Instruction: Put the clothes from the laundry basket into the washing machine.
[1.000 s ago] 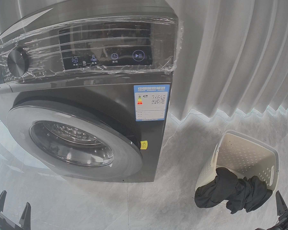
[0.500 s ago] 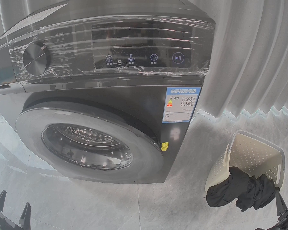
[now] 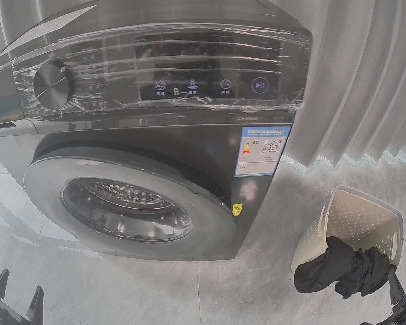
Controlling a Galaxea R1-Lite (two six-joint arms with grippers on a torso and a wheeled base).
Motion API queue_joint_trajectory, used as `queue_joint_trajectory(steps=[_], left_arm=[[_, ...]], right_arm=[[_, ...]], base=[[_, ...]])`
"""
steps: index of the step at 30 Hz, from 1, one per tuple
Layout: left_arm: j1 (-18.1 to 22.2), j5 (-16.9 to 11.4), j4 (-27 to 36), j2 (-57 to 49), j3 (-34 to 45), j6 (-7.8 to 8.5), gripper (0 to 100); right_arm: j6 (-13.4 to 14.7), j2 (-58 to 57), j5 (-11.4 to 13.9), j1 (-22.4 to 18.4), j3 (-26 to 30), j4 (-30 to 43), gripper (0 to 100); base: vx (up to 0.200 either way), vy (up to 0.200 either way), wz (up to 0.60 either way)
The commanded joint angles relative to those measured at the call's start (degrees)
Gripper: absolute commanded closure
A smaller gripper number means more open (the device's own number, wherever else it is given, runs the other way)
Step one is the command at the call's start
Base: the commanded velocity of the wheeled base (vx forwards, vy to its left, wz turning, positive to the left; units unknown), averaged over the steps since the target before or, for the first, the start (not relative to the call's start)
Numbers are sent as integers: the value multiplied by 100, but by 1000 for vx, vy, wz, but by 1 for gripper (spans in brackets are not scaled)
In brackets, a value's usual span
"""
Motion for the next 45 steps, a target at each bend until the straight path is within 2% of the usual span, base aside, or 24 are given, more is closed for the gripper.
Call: queue_joint_trajectory(steps=[1,14,32,45], left_arm=[[2,9,-1,-75,101,-1,0],[2,-9,-1,-75,101,-10,0],[2,0,-1,-75,101,8,0],[2,0,-1,-75,101,25,0]], right_arm=[[-2,2,7,2,101,0,0],[-2,2,7,2,101,0,0],[-2,2,7,2,101,0,0],[-2,2,7,2,101,0,0]], base=[[0,200,0],[0,15,0],[0,200,0],[0,0,0]])
